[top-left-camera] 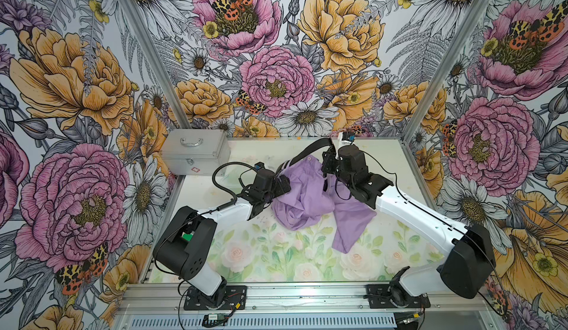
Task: Remove the belt from the trousers
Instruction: Adjust the trousers at the center of the board.
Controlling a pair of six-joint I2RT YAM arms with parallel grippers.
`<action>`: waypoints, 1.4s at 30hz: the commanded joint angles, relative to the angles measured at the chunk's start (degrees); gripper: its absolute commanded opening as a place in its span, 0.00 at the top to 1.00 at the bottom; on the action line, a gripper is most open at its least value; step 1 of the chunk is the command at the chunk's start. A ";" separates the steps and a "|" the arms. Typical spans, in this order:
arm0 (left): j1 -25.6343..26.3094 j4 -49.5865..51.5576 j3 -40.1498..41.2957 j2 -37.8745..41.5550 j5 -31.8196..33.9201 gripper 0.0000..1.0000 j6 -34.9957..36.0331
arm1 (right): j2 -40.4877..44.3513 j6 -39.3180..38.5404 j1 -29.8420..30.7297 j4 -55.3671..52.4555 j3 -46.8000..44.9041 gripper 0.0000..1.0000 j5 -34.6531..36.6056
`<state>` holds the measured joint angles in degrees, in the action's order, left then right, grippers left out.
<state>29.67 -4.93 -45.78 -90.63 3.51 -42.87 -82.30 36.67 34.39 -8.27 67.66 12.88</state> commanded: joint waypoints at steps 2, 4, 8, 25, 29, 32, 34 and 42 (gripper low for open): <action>0.83 -2.14 2.11 7.46 1.81 0.01 5.00 | 0.01 -1.92 -0.64 2.49 4.60 1.00 -7.49; 3.52 -2.53 2.28 14.39 7.79 0.01 15.81 | -0.06 -3.43 -0.73 -0.22 4.85 1.00 -7.71; 9.73 -4.57 -0.21 23.58 18.28 0.01 39.99 | 0.31 -10.11 -0.65 -1.68 4.49 1.00 -12.16; 8.77 0.42 -15.03 10.66 8.09 0.20 53.56 | -3.05 -15.13 -1.25 -11.16 7.39 1.00 -16.98; 8.30 1.37 -21.28 8.97 4.52 0.41 56.01 | -3.50 -17.93 -1.44 -11.06 5.89 0.99 -19.59; 8.47 3.18 -24.97 8.28 3.24 0.83 58.49 | -3.94 -20.99 -1.74 -11.15 5.47 0.98 -21.96; 8.95 4.79 -26.76 8.90 3.35 1.00 58.87 | -3.98 -22.37 -2.00 -11.16 5.68 0.96 -23.23; 7.66 21.53 -42.99 7.15 -0.13 1.00 56.85 | -4.64 -29.68 -2.90 -11.08 10.69 0.49 -25.41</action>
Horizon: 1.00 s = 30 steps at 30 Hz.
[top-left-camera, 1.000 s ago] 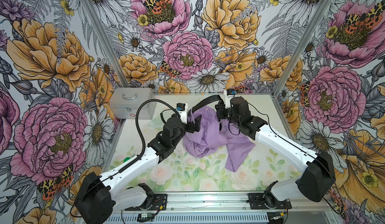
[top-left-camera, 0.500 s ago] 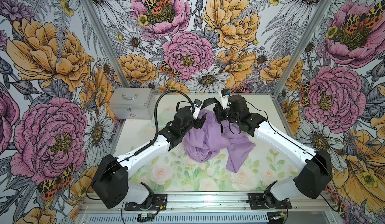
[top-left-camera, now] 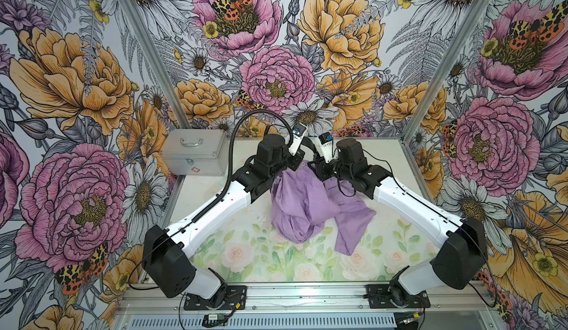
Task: Remove the belt from the trousers
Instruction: Adjust the trousers at the center of the board.
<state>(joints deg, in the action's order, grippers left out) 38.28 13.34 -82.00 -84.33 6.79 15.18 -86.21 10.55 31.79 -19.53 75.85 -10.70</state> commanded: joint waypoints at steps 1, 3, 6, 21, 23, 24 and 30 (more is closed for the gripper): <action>-1.25 3.78 -6.98 0.96 -4.15 1.00 -1.36 | -0.51 -3.51 -0.23 0.15 2.27 0.45 -2.07; -1.37 3.89 -5.85 1.59 -5.50 1.00 -1.59 | 0.12 -3.55 -0.24 0.28 0.34 0.43 -4.28; -1.21 3.89 -2.38 2.32 -6.16 1.00 -3.08 | 2.29 -2.38 0.19 0.37 -5.09 0.37 -5.87; 0.79 5.94 3.54 -1.13 -1.03 1.00 -6.80 | 25.46 2.45 4.69 5.37 -18.01 0.40 20.13; 1.77 6.12 2.99 -2.15 -0.98 1.00 -7.54 | 25.26 0.11 5.49 7.68 -17.72 0.36 21.80; 2.29 6.25 2.73 -2.74 -1.07 1.00 -8.54 | 24.93 -1.46 5.84 8.95 -17.62 0.35 22.01; 6.56 6.17 0.79 -5.79 -1.96 1.00 -11.56 | 21.25 -6.77 6.97 11.28 -16.68 0.20 23.39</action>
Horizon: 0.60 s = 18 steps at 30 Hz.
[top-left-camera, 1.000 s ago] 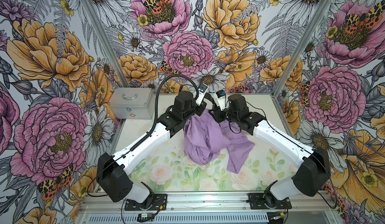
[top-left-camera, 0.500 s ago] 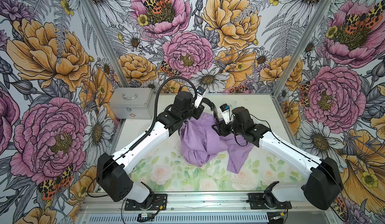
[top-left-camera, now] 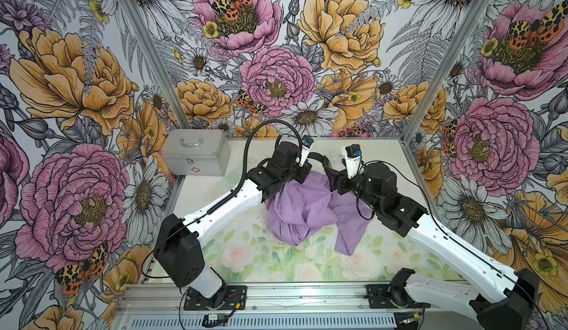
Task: Remove the belt from the trousers
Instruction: Adjust the trousers at the center of the board.
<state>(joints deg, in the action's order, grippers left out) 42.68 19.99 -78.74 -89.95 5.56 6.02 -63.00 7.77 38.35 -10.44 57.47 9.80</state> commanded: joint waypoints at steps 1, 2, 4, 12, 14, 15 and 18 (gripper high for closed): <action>2.86 -0.48 -2.60 -0.22 -0.72 1.00 -1.75 | -2.60 -5.55 0.41 2.25 1.55 0.19 2.94; 3.26 -0.48 -2.77 -0.20 -0.70 1.00 -1.42 | -3.16 -6.74 0.41 2.26 1.57 0.18 3.13; 3.38 -0.48 -2.99 -0.05 -1.32 1.00 -1.72 | -4.21 -8.22 0.41 2.29 1.78 0.19 4.17; 2.64 -0.56 -3.05 3.26 -4.74 1.00 -1.36 | -7.81 -12.87 0.41 2.28 3.92 0.46 7.81; 2.80 -0.51 -3.20 4.05 -6.40 1.00 -0.38 | -9.16 -10.87 0.32 3.28 5.24 0.78 8.98; 3.07 -0.48 -3.14 4.25 -7.36 1.00 0.45 | -9.78 -8.97 0.32 4.84 5.74 0.94 8.54; 4.97 -0.56 -2.99 4.45 -3.24 0.98 3.13 | -11.03 -4.21 0.41 12.31 5.55 1.00 4.16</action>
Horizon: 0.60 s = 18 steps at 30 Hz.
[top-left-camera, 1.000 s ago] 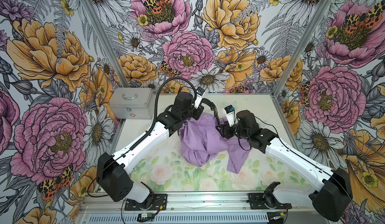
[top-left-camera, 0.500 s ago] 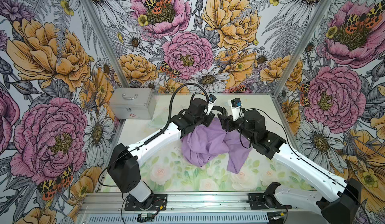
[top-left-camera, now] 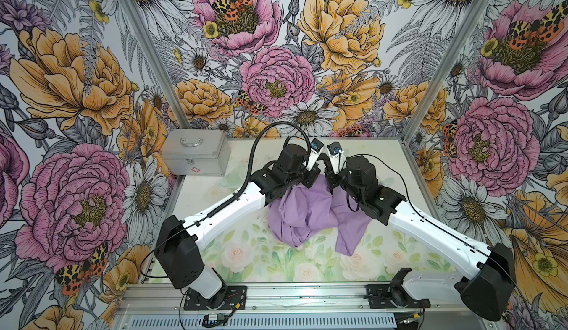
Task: Remove the belt from the trousers
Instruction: Adjust the trousers at the center of the board.
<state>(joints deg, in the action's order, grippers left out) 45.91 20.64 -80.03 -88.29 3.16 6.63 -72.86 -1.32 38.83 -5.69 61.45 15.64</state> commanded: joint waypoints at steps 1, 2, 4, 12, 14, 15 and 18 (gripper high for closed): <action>2.11 -1.27 -1.81 2.80 1.19 0.86 2.62 | -1.61 6.69 -0.15 9.91 1.63 1.00 -2.32; 2.18 -1.22 -2.00 2.77 2.70 0.73 2.19 | -1.99 8.15 -0.16 11.30 2.03 1.00 -2.52; 1.29 -1.83 -2.04 3.03 5.26 0.57 -0.64 | -2.31 11.45 -0.32 13.42 3.18 1.00 -2.88; -10.25 -26.74 14.35 0.63 -2.04 0.45 -18.04 | 0.28 24.79 -1.75 22.78 1.86 1.00 -7.81; -11.43 -29.50 17.88 -1.90 -2.02 0.44 -20.16 | 1.79 28.40 -2.86 25.10 0.44 1.00 -7.65; -11.46 -31.08 19.89 -3.13 -2.10 0.44 -20.64 | 2.44 30.76 -3.65 25.91 -0.22 1.00 -7.45; -10.74 -36.79 25.72 -4.14 -2.20 0.43 -21.40 | 3.24 34.47 -4.81 25.74 -1.89 1.00 -8.12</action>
<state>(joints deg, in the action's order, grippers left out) 35.33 -9.56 -58.63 -91.00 1.54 -10.46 -73.84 24.71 35.11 9.61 59.48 8.67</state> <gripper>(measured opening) 0.569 0.167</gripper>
